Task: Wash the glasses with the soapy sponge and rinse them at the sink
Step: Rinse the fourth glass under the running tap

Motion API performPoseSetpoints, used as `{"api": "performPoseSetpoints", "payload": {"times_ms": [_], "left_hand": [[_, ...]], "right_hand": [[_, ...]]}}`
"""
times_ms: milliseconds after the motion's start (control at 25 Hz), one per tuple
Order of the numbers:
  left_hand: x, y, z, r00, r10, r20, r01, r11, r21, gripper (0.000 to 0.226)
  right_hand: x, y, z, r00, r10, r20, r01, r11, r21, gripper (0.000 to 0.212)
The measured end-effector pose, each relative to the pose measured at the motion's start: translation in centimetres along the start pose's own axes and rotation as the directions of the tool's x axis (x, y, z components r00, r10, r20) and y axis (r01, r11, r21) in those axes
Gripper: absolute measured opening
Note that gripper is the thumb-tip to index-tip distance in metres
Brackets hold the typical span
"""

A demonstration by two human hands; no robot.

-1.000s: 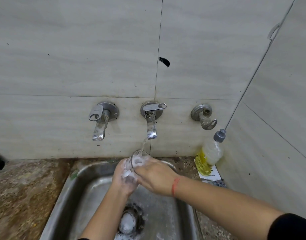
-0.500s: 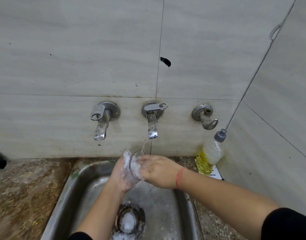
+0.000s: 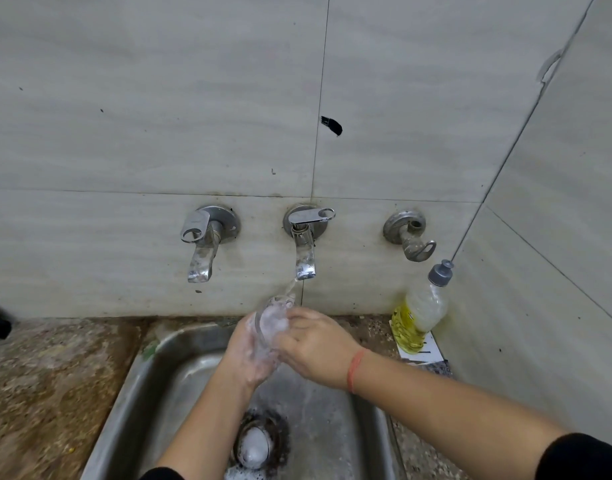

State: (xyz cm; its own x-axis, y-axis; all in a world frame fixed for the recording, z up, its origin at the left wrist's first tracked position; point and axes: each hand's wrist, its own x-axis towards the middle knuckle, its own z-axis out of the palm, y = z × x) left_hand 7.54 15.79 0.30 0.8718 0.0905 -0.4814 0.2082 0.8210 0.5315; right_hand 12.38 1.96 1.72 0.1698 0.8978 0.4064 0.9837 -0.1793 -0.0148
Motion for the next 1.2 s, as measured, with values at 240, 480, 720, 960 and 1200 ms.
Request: {"api": "performPoseSetpoints", "payload": {"times_ms": [240,480,720,960,1200], "left_hand": [[0.9,0.3,-0.7,0.991,0.125,-0.041,-0.123,0.992,0.032,0.017],[0.6,0.3,-0.1,0.996,0.071,0.053,-0.069,0.996,-0.054,0.011],[0.3,0.3,-0.6,0.995,0.054,-0.085,-0.049,0.997,0.058,0.03],[-0.5,-0.5,0.5,0.993,0.09,0.076,-0.077,0.983,-0.166,0.015],[-1.4,1.0,0.4,0.97,-0.169,0.175,0.19,0.976,-0.106,0.031]], "right_hand": [[1.3,-2.6,-0.9,0.967,0.176,0.182,-0.197,0.975,0.107,0.021],[1.6,-2.2,-0.3,0.966,0.245,0.086,-0.251,0.965,0.07,0.021],[0.5,-0.9,-1.3,0.978,-0.039,0.203,0.039,0.999,0.005,0.025],[2.6,-3.4,-1.8,0.913,0.377,0.158,-0.406,0.877,0.255,0.023],[-0.3,1.6,-0.7,0.985,-0.157,0.076,0.164,0.982,-0.098,0.028]]}}
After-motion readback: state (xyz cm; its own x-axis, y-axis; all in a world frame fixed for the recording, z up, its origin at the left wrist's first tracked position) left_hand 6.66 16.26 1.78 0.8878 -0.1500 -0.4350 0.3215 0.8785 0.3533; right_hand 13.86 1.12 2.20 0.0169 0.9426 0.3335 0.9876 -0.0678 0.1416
